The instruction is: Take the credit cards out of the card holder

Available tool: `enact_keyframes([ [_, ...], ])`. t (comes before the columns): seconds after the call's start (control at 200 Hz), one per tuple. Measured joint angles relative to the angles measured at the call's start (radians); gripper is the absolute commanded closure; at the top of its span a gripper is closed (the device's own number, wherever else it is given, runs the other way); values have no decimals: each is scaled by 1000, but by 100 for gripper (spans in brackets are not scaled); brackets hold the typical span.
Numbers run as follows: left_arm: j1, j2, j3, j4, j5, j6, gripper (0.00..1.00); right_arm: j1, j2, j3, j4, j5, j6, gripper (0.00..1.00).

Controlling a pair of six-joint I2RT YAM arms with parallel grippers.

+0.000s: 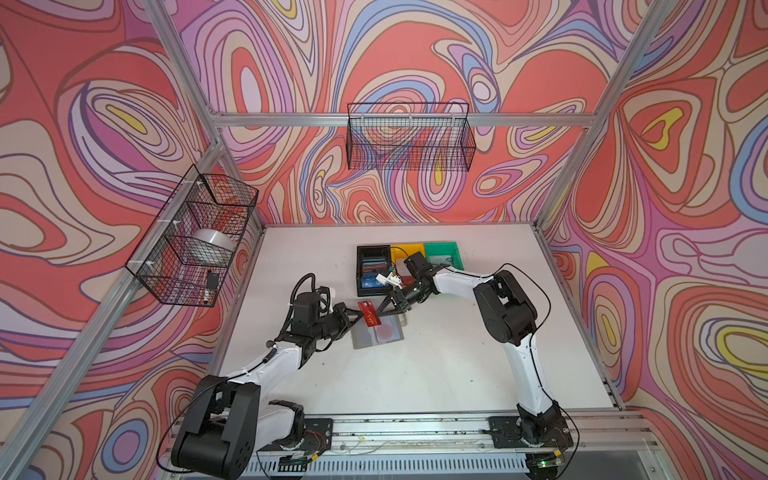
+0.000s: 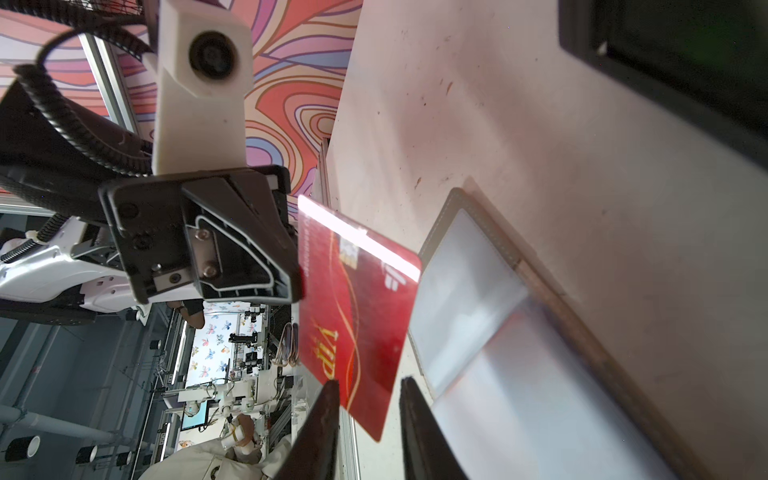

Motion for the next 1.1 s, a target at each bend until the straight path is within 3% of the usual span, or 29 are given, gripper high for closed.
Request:
enact_keyframes([
  [0.486,-1,20,0,37,0,-6,100,-3,28,19,61,-13,57,72],
  [1.102,-6,18,0,32,1,-7,100,-2,29,13,50,-14,34,71],
])
